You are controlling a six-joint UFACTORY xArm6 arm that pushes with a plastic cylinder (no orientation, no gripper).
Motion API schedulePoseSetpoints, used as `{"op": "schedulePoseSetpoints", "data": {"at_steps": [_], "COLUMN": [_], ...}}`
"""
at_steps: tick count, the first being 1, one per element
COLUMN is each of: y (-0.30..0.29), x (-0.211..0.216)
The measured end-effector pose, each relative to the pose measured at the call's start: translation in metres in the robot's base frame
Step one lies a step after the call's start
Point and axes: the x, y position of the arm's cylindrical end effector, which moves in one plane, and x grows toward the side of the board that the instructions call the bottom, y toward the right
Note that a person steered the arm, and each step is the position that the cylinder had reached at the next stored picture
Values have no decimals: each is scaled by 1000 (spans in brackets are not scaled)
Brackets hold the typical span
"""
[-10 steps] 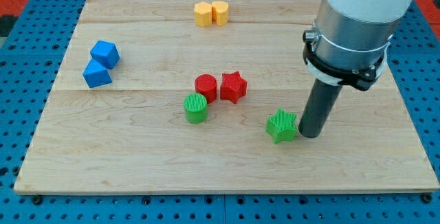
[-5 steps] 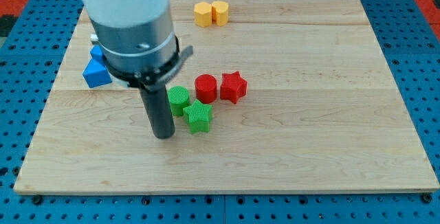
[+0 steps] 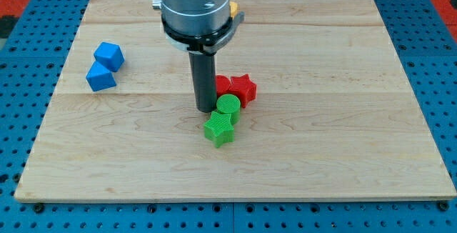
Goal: Push the green blocks into the red blocks
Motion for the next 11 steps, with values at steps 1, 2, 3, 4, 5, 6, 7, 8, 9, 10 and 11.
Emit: {"op": "schedulePoseSetpoints", "data": {"at_steps": [1,2,3,4,5,6,7,8,9,10,11], "y": [-63,-22,-58,-57,-19,-18,14,30,51,133,169], "x": [3,40,72,96,102,93,89,64,64,49,-67]}}
